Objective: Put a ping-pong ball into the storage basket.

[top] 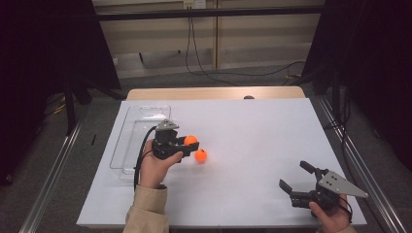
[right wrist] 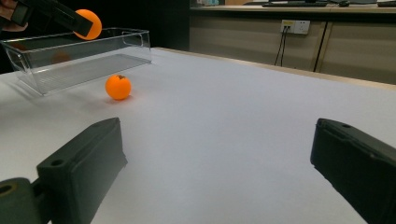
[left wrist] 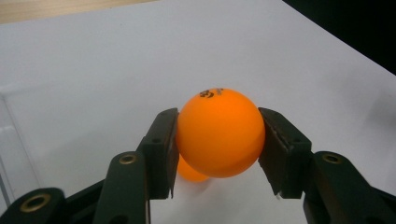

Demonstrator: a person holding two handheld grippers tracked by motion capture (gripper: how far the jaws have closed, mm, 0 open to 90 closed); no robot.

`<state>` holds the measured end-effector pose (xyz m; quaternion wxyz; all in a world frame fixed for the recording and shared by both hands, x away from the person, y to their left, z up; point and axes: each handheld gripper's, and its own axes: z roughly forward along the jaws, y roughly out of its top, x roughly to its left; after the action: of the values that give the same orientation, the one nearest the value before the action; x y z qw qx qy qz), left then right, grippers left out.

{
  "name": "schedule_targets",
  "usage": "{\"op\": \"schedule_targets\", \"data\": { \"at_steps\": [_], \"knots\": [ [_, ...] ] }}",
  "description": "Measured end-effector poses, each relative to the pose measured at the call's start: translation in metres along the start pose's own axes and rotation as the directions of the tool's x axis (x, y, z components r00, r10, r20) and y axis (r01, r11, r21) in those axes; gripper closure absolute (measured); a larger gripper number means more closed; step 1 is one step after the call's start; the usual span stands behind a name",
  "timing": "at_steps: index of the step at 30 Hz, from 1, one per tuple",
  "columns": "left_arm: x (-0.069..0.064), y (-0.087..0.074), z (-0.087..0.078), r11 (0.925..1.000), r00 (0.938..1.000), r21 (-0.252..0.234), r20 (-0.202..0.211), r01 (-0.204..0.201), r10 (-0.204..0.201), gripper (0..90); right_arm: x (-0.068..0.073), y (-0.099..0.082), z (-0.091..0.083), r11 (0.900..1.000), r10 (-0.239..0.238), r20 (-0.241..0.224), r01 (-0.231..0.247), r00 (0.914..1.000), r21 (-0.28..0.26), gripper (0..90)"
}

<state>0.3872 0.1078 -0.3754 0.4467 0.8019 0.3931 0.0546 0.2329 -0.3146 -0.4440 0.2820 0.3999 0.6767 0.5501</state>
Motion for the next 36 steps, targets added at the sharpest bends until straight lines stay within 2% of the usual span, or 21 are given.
{"op": "schedule_targets", "data": {
  "at_steps": [18, 36],
  "knots": [
    [0.006, 0.000, -0.006, 0.9999, 0.9999, -0.011, -0.012, 0.010, -0.011, 50.9, 0.000, 0.000, 0.000, 1.0000, -0.003, -0.001, 0.003, 1.0000, 0.002, 2.7],
    [0.012, -0.002, -0.013, 0.9996, 0.9985, -0.024, -0.053, 0.016, -0.017, 50.9, 0.001, 0.000, 0.000, 1.0000, 0.001, -0.001, -0.001, 1.0000, 0.003, 2.8]
  ]
}}
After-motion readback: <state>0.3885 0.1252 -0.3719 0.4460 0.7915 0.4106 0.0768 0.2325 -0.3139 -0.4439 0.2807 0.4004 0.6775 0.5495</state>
